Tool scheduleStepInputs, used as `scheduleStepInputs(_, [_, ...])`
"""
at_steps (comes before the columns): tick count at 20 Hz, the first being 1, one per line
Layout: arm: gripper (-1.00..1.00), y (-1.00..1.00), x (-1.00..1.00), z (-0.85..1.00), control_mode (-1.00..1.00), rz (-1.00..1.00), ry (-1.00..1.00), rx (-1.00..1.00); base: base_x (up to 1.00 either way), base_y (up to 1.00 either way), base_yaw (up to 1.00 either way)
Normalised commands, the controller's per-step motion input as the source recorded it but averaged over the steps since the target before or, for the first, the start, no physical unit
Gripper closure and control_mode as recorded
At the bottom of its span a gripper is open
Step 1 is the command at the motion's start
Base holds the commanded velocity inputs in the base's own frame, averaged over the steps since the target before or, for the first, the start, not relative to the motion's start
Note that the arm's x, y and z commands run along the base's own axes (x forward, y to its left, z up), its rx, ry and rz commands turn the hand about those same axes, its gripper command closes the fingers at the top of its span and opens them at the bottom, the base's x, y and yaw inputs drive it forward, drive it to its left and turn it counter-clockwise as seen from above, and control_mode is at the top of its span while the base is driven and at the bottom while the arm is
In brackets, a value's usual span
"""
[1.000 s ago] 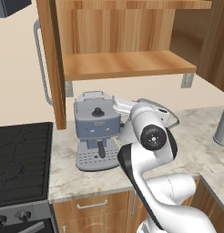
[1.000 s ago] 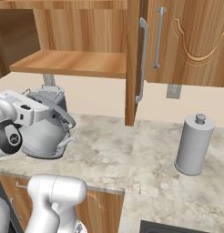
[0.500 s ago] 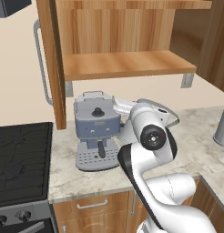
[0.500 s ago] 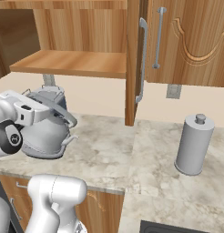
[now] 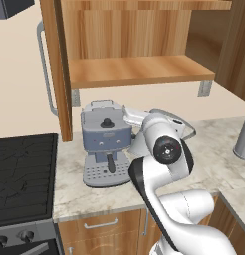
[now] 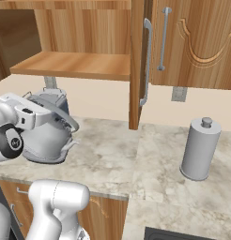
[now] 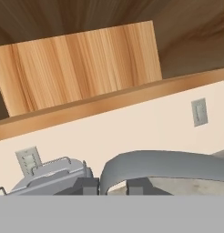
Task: Open the cabinet, pick the kettle from the cabinet, and place it in the sink.
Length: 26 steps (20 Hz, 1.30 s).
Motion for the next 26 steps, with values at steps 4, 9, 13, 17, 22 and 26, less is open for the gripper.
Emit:
scheduleStepInputs(4, [1.0,0.0,0.0,0.0,1.0,0.0,0.0,0.0,0.0,0.0,0.0])
scheduleStepInputs(9, [1.0,0.0,0.0,0.0,1.0,0.0,0.0,0.0,-0.19,0.0,-0.05])
scheduleStepInputs(13, [1.0,0.0,0.0,0.0,1.0,0.0,0.0,0.0,-0.47,0.0,-0.12])
scheduleStepInputs(17, [1.0,0.0,0.0,0.0,1.0,0.0,0.0,0.0,-0.52,0.0,-0.13])
scheduleStepInputs(22, [1.0,0.0,0.0,0.0,1.0,0.0,0.0,0.0,-0.44,0.01,-0.06])
scheduleStepInputs(26, [1.0,0.0,0.0,0.0,1.0,0.0,0.0,0.0,-0.24,0.0,0.1])
